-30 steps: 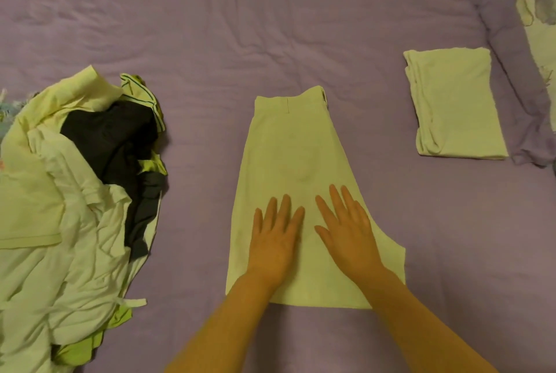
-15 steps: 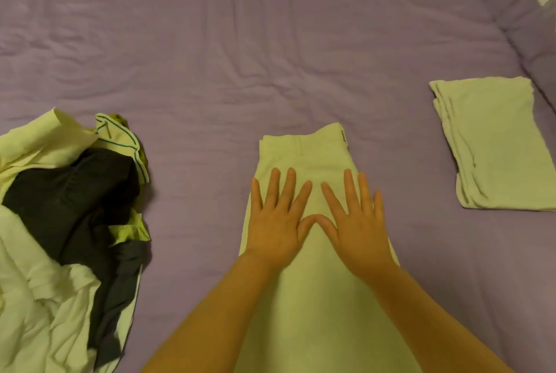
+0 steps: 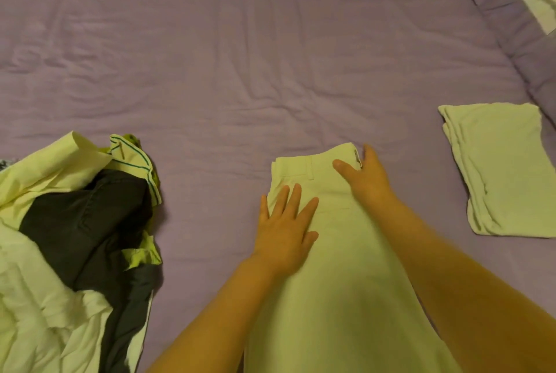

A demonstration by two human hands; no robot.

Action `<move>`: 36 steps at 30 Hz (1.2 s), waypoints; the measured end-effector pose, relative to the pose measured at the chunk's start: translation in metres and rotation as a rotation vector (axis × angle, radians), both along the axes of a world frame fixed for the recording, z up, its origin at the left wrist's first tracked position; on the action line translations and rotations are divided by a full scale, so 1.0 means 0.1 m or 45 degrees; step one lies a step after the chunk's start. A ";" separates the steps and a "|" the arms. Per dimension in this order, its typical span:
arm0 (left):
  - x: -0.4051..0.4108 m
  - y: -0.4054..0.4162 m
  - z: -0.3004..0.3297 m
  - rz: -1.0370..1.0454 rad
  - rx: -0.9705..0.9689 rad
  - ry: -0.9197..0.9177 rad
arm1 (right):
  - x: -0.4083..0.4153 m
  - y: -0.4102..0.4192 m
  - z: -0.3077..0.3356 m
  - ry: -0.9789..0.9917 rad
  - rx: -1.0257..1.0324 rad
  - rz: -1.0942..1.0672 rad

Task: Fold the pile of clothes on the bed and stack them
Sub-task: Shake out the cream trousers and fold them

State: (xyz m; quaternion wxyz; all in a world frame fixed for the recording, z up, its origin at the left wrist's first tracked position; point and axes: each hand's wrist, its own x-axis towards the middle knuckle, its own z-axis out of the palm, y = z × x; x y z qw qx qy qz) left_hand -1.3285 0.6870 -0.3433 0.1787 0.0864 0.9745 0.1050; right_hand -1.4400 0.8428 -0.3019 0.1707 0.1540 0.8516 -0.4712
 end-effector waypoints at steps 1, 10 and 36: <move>0.01 -0.01 0.09 0.054 0.062 -0.019 | -0.03 -0.02 0.06 0.014 -0.022 0.006; -0.02 -0.11 1.21 0.351 0.444 0.388 | 0.60 0.16 1.00 0.089 -0.370 0.436; 2.52 1.03 1.40 1.526 1.098 0.122 | 3.34 0.94 0.94 -0.006 -0.329 -0.060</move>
